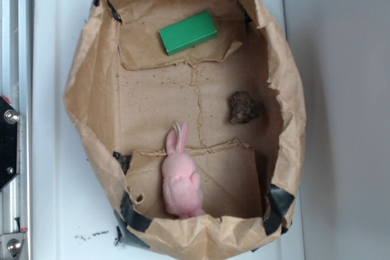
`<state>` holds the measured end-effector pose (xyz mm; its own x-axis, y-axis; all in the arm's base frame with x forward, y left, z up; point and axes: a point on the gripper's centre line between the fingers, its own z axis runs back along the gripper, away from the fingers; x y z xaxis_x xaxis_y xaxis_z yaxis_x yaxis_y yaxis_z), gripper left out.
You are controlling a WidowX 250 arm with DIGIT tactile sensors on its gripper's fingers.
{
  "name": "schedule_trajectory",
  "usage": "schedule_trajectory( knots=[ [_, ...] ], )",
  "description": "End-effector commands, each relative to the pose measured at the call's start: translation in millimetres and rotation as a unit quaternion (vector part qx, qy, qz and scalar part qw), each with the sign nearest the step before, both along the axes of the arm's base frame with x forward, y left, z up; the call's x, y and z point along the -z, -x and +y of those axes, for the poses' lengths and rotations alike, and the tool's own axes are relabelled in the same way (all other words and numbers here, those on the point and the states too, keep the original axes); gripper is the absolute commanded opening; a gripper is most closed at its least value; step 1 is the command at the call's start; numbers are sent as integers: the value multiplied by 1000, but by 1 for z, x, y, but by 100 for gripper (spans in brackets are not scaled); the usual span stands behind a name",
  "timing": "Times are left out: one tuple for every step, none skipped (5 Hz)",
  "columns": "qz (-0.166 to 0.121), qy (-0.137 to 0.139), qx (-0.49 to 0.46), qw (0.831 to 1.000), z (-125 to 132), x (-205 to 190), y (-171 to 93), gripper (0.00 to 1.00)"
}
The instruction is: Grab the rock.
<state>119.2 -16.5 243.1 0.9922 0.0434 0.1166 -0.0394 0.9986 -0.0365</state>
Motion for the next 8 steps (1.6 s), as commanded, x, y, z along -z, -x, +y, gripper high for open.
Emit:
schedule_trajectory(
  knots=[
    [0, 0, 0, 1000, 0, 0, 0, 100],
    [-48, -5, -17, 999, -2, 10, -50, 100],
    [-71, -12, -28, 997, -3, 19, -84, 100],
    [-80, -5, -15, 997, 0, 29, -103, 100],
    [-106, -17, 13, 994, 14, 57, -124, 100],
    [-115, -16, 23, 993, 32, 82, -137, 100],
    [-104, -22, 6, 994, 40, 95, -153, 100],
    [-94, -25, -7, 995, 48, 106, -167, 100]
  ],
)
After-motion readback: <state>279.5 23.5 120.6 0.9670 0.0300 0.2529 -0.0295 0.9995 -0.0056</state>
